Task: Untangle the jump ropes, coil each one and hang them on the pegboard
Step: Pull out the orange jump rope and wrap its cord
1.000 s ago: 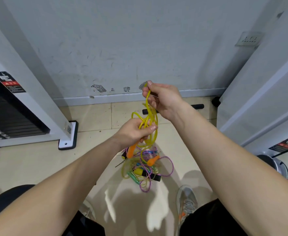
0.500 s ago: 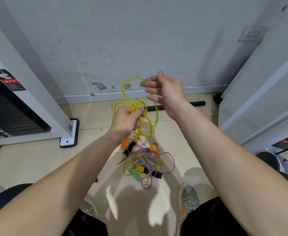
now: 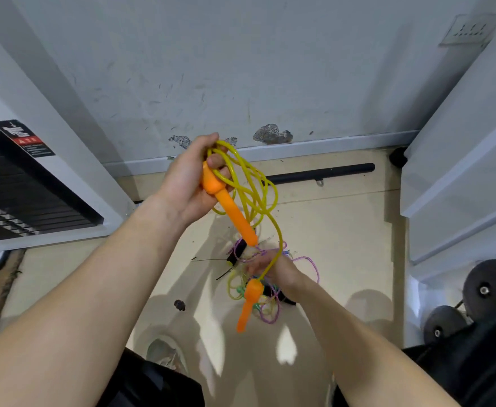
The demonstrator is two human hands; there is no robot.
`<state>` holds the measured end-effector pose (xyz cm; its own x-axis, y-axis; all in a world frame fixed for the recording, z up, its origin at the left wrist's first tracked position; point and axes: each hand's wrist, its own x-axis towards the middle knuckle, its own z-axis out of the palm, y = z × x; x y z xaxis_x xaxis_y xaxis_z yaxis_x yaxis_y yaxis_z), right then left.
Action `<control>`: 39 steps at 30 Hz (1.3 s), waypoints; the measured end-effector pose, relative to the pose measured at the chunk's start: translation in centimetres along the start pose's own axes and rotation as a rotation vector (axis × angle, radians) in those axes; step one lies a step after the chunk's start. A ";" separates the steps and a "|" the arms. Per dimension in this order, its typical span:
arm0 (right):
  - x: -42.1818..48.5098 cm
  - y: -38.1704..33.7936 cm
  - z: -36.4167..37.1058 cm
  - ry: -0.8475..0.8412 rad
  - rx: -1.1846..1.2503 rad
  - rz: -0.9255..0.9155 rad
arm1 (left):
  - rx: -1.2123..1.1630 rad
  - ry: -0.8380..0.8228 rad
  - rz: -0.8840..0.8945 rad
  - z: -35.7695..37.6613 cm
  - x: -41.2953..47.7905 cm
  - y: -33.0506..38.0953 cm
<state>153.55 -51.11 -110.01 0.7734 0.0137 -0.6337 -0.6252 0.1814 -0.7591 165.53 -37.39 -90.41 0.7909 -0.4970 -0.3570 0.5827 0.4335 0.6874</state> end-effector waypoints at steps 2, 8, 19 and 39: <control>0.4 0.7 0.3 0.008 0.072 0.085 | -0.025 0.037 0.015 -0.7 0.4 0.7; 0.3 1.8 -1.2 -0.160 0.075 0.244 | -0.081 0.228 0.067 -3.2 1.6 2.4; -2.0 -4.0 -3.2 -0.017 0.364 0.083 | 1.067 0.505 -0.118 -5.6 2.2 -0.1; -11.8 -16.1 1.1 -0.050 -0.013 -0.263 | 0.365 0.164 -0.279 0.3 -4.1 -2.3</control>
<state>154.65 -53.14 -90.17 0.9134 0.0164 -0.4068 -0.4033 0.1722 -0.8987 160.88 -36.54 -90.36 0.6502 -0.4188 -0.6339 0.6960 -0.0060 0.7180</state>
